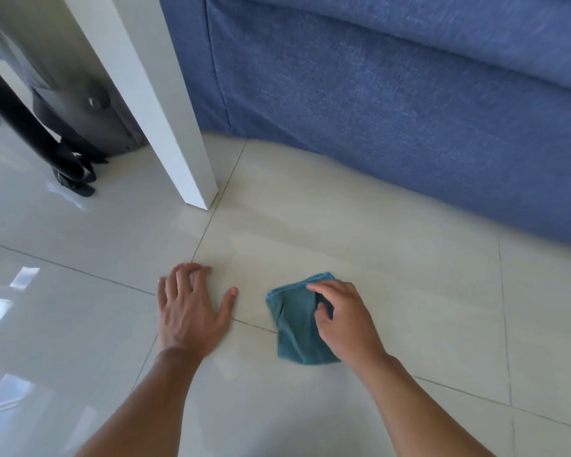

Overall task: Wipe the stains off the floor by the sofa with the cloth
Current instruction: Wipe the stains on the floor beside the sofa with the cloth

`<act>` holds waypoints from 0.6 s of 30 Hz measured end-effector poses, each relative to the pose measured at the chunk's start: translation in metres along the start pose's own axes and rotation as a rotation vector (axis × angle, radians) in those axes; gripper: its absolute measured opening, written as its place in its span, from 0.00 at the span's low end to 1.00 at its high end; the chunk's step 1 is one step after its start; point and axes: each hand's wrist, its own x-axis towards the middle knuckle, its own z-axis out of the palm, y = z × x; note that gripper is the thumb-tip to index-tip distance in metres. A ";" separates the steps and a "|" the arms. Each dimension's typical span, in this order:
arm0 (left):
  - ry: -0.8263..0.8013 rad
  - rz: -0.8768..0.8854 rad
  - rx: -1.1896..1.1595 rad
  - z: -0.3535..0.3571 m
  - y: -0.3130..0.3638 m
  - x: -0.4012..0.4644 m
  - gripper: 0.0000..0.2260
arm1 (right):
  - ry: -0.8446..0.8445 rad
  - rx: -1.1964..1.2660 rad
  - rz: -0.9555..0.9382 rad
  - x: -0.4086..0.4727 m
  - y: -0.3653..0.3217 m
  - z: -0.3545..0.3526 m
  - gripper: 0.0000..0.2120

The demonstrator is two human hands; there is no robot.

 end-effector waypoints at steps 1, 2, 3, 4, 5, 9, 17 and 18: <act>-0.016 0.037 0.001 -0.001 0.008 -0.001 0.26 | -0.031 -0.038 -0.009 0.003 -0.001 -0.005 0.22; -0.044 0.076 -0.006 -0.002 0.017 -0.003 0.25 | -0.059 -0.079 -0.023 0.005 -0.001 -0.010 0.23; -0.072 0.114 -0.025 -0.004 0.028 -0.005 0.23 | -0.086 -0.123 -0.033 0.007 -0.001 -0.013 0.26; -0.097 0.149 -0.050 -0.004 0.038 -0.006 0.23 | -0.120 -0.181 -0.036 0.008 -0.002 -0.015 0.29; -0.121 0.179 -0.070 -0.003 0.049 -0.007 0.22 | -0.164 -0.255 -0.030 0.011 -0.004 -0.018 0.32; -0.277 0.211 -0.039 -0.005 0.086 -0.005 0.21 | -0.263 -0.465 -0.019 0.022 -0.013 -0.025 0.32; -0.504 0.021 -0.029 -0.027 0.114 0.003 0.06 | -0.262 -0.339 0.125 0.008 -0.018 -0.034 0.12; -0.534 -0.025 -0.104 -0.032 0.113 0.001 0.05 | -0.261 -0.266 0.153 0.004 -0.020 -0.038 0.11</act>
